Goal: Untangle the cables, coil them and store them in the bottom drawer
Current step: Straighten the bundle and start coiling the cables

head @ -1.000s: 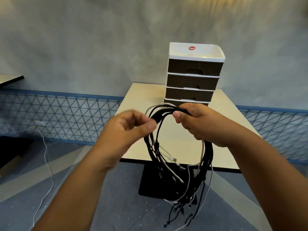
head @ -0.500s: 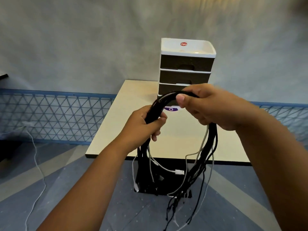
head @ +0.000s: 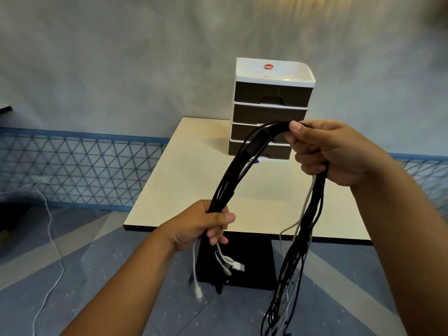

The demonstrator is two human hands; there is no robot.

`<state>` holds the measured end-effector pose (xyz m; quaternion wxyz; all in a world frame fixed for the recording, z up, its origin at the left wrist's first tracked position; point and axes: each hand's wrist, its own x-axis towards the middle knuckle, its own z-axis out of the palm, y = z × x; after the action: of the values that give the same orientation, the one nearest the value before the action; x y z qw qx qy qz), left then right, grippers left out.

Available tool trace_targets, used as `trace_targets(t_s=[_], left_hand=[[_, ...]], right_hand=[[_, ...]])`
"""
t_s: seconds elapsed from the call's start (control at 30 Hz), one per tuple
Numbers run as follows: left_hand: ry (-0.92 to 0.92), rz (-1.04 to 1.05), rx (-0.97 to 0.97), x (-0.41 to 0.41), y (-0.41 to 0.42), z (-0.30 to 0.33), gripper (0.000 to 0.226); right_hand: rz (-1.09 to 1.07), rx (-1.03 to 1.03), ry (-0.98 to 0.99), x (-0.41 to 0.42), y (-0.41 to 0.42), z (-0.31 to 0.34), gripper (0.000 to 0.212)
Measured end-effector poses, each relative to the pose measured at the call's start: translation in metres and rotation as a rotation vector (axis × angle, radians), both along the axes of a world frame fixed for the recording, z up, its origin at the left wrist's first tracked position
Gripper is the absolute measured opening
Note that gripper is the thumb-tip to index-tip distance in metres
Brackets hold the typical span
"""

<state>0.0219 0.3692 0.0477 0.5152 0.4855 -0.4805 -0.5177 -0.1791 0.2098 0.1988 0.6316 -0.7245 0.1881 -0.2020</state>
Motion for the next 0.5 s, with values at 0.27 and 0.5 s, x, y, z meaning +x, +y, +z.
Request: trace_targets(t_s=[0.27,0.5], left_hand=[[0.045,-0.13,0.129,0.012,0.012,-0.028,0.042],[0.123,-0.109,0.085,0.025,0.022,-0.029,0.043]], right_hand=[[-0.068,0.163,-0.056,-0.009,-0.033,-0.031,0.025],[-0.122,0.296,-0.086,-0.015,-0.055,-0.081,0.025]])
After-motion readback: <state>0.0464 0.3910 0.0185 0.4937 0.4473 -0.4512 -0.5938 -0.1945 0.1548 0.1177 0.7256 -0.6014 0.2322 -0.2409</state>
